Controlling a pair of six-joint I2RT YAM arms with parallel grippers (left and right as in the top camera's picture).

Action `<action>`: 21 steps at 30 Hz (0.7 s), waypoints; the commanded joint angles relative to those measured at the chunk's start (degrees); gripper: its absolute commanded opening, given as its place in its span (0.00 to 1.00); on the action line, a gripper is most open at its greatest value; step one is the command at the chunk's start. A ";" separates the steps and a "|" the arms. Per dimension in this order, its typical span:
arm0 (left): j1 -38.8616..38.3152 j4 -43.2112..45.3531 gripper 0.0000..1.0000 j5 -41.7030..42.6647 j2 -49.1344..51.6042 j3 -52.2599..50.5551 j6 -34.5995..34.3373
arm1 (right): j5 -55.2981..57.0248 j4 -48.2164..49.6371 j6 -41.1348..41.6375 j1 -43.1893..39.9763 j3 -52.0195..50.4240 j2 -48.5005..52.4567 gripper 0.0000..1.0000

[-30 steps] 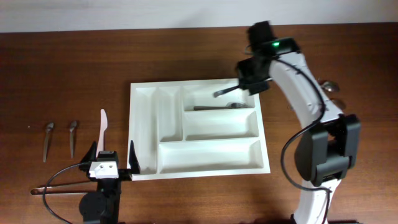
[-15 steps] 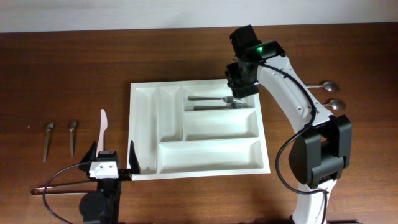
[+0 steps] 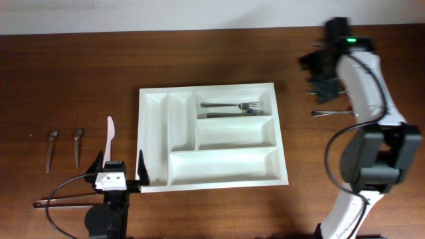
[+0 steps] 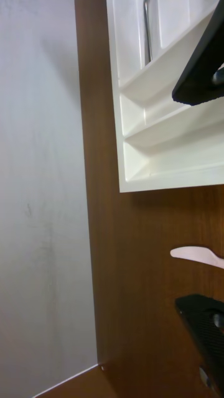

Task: Pack container
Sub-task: 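Return the right gripper to the spoons and grasp a metal spoon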

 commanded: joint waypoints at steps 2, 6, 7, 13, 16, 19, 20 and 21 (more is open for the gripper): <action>0.33 -0.02 0.99 0.46 -0.46 -0.35 1.09 | 0.87 -3.45 -7.58 -8.57 0.33 0.22 0.99; 0.33 -0.02 0.99 0.44 -0.46 -0.35 1.09 | 1.68 -4.37 -8.28 -12.98 -0.87 0.26 0.99; 0.33 -0.02 0.99 0.46 -0.46 -0.35 1.09 | 1.97 -4.15 -9.22 -13.86 -1.09 0.39 0.99; 0.33 -0.02 0.99 0.46 -0.46 -0.35 1.09 | 3.26 -3.96 -11.02 -15.82 -1.09 2.67 0.99; 0.33 -0.02 0.99 0.46 -0.46 -0.35 1.09 | 3.54 -3.82 -11.52 -15.82 -1.09 4.44 0.99; 0.33 -0.02 0.99 0.46 -0.46 -0.35 1.09 | 4.17 -3.74 -12.09 -15.82 -1.09 6.23 0.99; 0.33 -0.02 0.99 0.46 -0.46 -0.35 1.09 | 4.28 -3.61 -12.09 -15.82 -1.09 6.67 0.99; 0.33 -0.02 0.99 0.44 -0.46 -0.35 1.09 | 4.33 -3.54 -12.09 -15.82 -1.09 7.17 0.99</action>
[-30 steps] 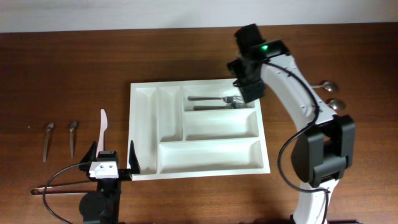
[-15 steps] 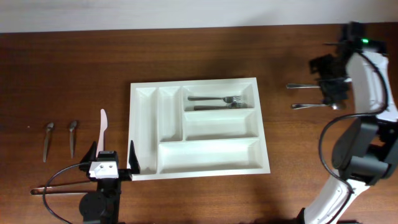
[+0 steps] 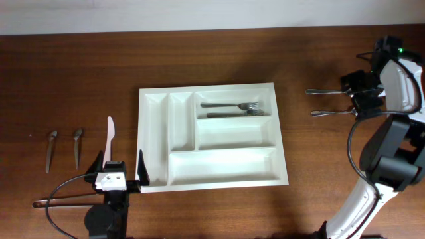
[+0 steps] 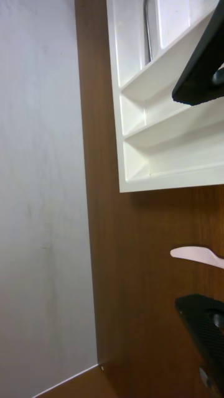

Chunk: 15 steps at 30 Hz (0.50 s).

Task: Pack container
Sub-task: 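Return the right gripper to the spoons and grasp a metal spoon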

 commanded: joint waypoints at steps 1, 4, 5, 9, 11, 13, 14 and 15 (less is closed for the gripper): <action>0.33 -0.02 0.99 0.46 -0.46 -0.35 1.09 | 1.66 0.44 -0.98 -0.11 -0.52 2.23 0.99; 0.33 -0.02 0.99 0.46 -0.46 -0.35 1.09 | 1.55 0.72 -2.01 -0.11 -0.52 3.98 0.99; 0.33 -0.02 0.99 0.44 -0.46 -0.35 1.09 | 1.55 0.70 -2.40 -0.11 -0.52 4.39 0.99; 0.33 -0.02 0.99 0.46 -0.46 -0.35 1.09 | 1.55 0.81 -2.45 -0.11 -0.52 5.99 0.99; 0.33 -0.02 0.99 0.46 -0.46 -0.35 1.09 | 1.60 0.85 -2.45 -0.11 -0.52 6.84 0.99; 0.33 -0.02 0.99 0.46 -0.46 -0.35 1.09 | 1.75 0.83 -2.45 -0.11 -0.52 7.74 0.99; 0.33 -0.02 0.99 0.46 -0.46 -0.35 1.09 | 1.77 0.85 -2.45 -0.11 -0.52 7.89 0.99; 0.33 -0.02 0.99 0.46 -0.46 -0.35 1.09 | 1.77 1.05 -2.45 -0.11 -0.52 8.00 0.99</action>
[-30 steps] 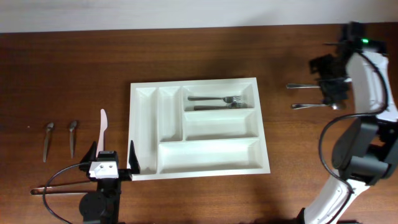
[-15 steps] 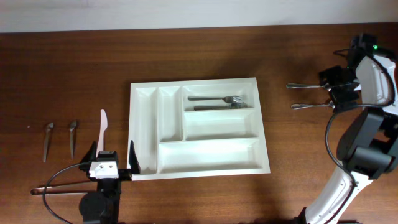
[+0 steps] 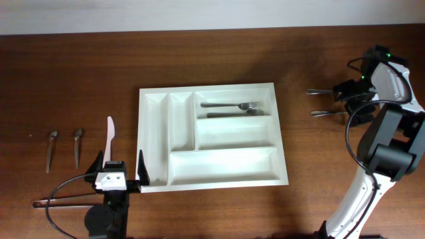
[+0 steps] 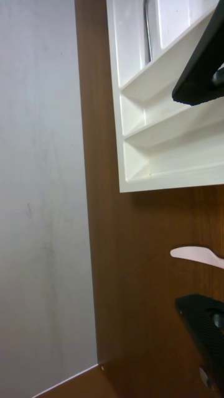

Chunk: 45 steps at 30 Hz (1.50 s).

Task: Pack container
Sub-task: 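Return the right gripper to the spoons and grasp a metal spoon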

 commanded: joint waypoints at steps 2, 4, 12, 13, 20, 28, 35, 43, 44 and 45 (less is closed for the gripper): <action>0.33 -0.04 0.99 0.46 -0.46 -0.35 1.09 | 1.36 0.66 -0.57 -0.11 -0.52 1.31 0.99; 0.33 -0.04 0.99 0.46 -0.46 -0.35 1.09 | 1.44 0.98 -0.57 -0.11 -0.52 1.31 0.99; 0.33 -0.04 0.99 0.46 -0.46 -0.35 1.09 | 1.53 1.77 -0.85 -0.37 -0.52 2.38 0.99; 0.33 -0.04 0.99 0.46 -0.46 -0.35 1.09 | 1.42 1.77 -0.85 -0.37 -0.52 2.64 0.99; 0.33 -0.04 0.99 0.46 -0.46 -0.35 1.09 | 1.36 2.36 -1.03 -0.37 -0.52 3.37 0.99; 0.33 -0.04 0.99 0.44 -0.46 -0.35 1.09 | 1.29 2.97 -1.05 -0.37 -0.52 4.81 0.99; 0.33 -0.04 0.99 0.46 -0.46 -0.35 1.09 | 1.33 2.78 -1.01 -0.37 -0.52 4.81 0.75; 0.33 -0.04 0.99 0.46 -0.46 -0.35 1.09 | 1.31 2.73 -1.01 -0.37 -0.52 4.81 0.21; 0.33 -0.04 0.99 0.44 -0.46 -0.35 1.09 | 1.33 2.62 -1.01 -0.37 -0.52 4.81 0.16; 0.33 -0.04 0.99 0.46 -0.46 -0.35 1.09 | 1.31 2.49 -1.01 -0.37 -0.52 4.81 0.11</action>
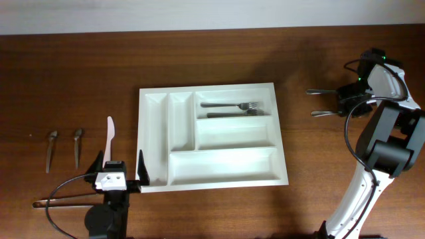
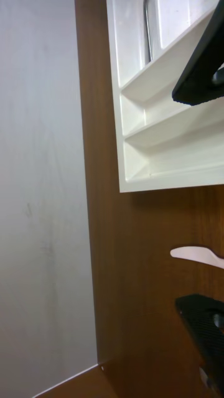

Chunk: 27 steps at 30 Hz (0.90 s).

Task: Pack container
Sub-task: 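Return the right gripper to the spoons and grasp a metal spoon, then carry the spoon into the tray's middle compartment and release it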

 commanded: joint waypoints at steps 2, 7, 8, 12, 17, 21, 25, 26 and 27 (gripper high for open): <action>0.33 -0.02 0.99 0.44 -0.46 -0.35 1.09 | 1.14 -0.90 -0.13 -0.33 -0.55 2.01 0.04; 0.33 -0.02 0.99 0.46 -0.46 -0.35 1.09 | 1.16 -2.25 -0.24 -0.35 -0.02 2.01 0.04; 0.33 -0.02 0.99 0.44 -0.46 -0.35 1.09 | 1.16 -2.78 -0.35 -0.33 0.42 2.01 0.04; 0.33 -0.02 0.99 0.46 -0.46 -0.35 1.09 | 1.14 -7.26 -0.33 -0.15 4.46 1.95 0.04; 0.33 -0.02 0.99 0.46 -0.46 -0.35 1.09 | 1.14 -16.06 0.13 0.81 14.73 0.63 0.04; 0.33 -0.02 0.99 0.46 -0.46 -0.35 1.09 | 0.24 -24.98 6.14 2.47 24.00 -2.10 0.04; 0.33 -0.02 0.99 0.44 -0.46 -0.35 1.09 | -5.46 -31.50 13.60 5.03 27.52 -5.09 0.04; 0.33 -0.02 0.99 0.44 -0.46 -0.35 1.09 | -6.49 -32.48 14.95 5.86 27.52 -5.79 0.04; 0.33 -0.02 0.99 0.46 -0.46 -0.35 1.09 | -6.93 -33.57 16.59 6.86 27.52 -6.49 0.04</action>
